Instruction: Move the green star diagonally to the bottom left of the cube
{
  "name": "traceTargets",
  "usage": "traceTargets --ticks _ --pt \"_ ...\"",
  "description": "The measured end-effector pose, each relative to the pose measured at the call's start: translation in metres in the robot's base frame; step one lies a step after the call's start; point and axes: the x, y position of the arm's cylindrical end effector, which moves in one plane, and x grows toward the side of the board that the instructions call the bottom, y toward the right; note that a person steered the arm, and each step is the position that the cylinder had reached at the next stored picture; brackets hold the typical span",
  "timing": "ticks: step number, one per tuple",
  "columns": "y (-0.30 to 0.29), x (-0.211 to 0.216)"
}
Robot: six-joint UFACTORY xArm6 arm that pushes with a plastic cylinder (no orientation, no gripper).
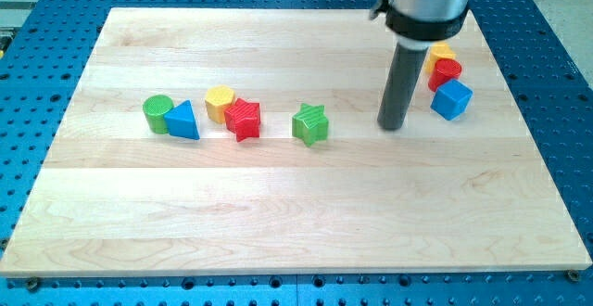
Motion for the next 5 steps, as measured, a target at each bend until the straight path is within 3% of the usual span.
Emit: traceTargets --ticks 1,4,5 --pt "-0.001 0.052" --pt "-0.159 0.045" --pt "-0.16 0.04"
